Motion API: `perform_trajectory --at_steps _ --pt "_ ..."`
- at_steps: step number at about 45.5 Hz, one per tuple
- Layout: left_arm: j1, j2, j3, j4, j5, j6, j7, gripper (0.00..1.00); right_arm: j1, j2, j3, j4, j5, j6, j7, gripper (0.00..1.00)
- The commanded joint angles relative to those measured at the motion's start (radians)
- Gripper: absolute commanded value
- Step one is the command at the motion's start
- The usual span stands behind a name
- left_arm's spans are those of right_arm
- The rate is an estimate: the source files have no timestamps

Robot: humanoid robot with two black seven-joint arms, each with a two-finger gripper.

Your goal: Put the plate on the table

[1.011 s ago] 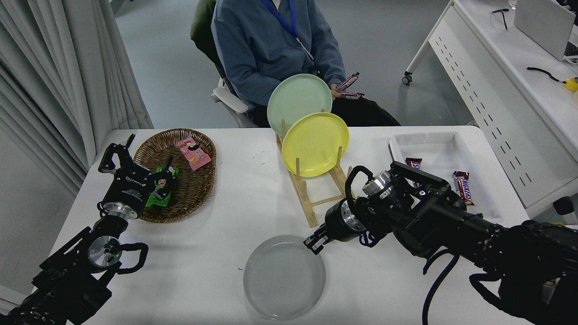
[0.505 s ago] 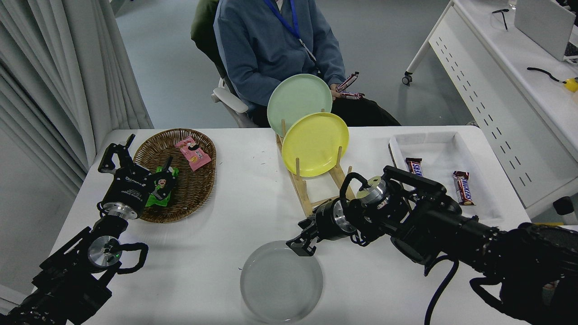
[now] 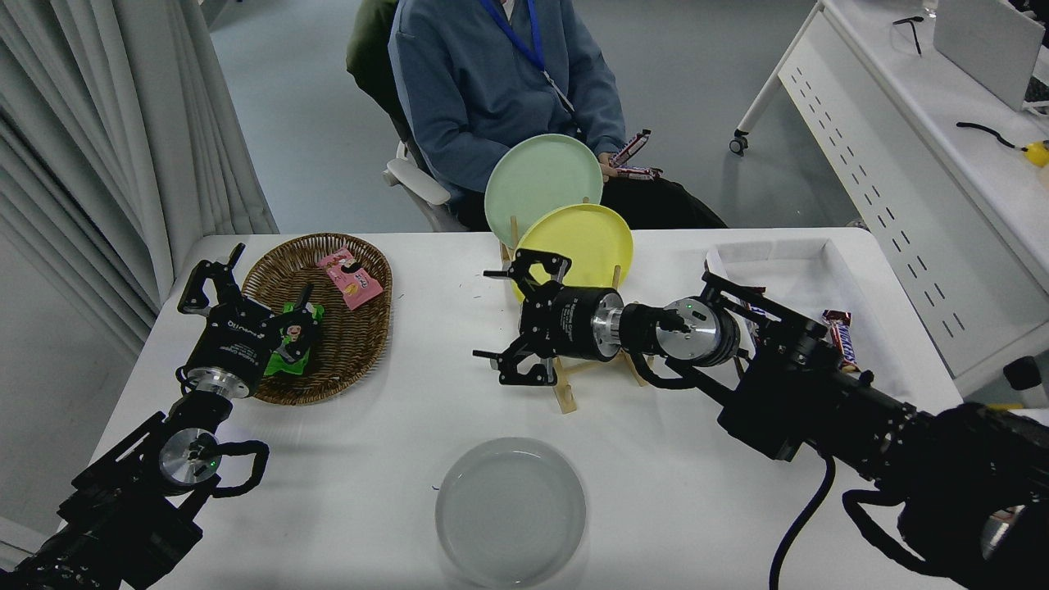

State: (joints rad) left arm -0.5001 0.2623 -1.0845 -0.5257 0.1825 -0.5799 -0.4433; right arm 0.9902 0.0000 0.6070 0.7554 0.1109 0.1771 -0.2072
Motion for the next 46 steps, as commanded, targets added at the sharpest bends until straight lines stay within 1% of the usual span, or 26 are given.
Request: perform_trajectory --at_steps 1,7,13,17,23,28,33,40,46 --pt "0.000 0.000 0.000 0.000 0.000 0.000 0.000 1.00 0.019 -0.012 0.158 -0.016 -0.109 0.010 0.206 1.00" --pt "0.000 0.000 0.000 0.000 0.000 0.000 0.000 1.00 0.019 -0.126 0.171 -0.015 -0.108 0.005 0.209 1.00" --pt "0.000 0.000 0.000 0.001 0.000 0.000 0.000 1.00 0.008 -0.184 0.232 -0.024 -0.102 0.018 0.206 1.00" --pt "0.000 0.000 0.000 0.000 0.000 0.000 0.000 1.00 -0.014 -0.193 0.296 -0.057 -0.097 0.027 0.206 1.00" --pt "0.000 0.000 0.000 0.001 0.000 0.000 0.000 1.00 -0.085 -0.189 0.437 -0.174 -0.097 0.053 0.206 1.00" --pt "0.000 0.000 0.000 0.001 0.000 0.000 0.000 1.00 -0.195 -0.192 0.517 -0.166 -0.103 0.059 0.207 1.00" --pt "0.000 0.000 0.000 0.000 0.000 0.000 0.000 1.00 -0.283 -0.180 0.644 -0.157 -0.120 0.064 0.207 1.00" --pt "0.000 0.000 0.000 0.000 0.000 0.000 0.000 1.00 -0.367 -0.164 0.810 -0.116 -0.275 0.052 0.206 1.00" --pt "0.000 0.000 0.000 0.000 0.000 0.000 0.000 1.00 -0.413 -0.164 0.847 -0.053 -0.316 0.050 0.204 1.00"
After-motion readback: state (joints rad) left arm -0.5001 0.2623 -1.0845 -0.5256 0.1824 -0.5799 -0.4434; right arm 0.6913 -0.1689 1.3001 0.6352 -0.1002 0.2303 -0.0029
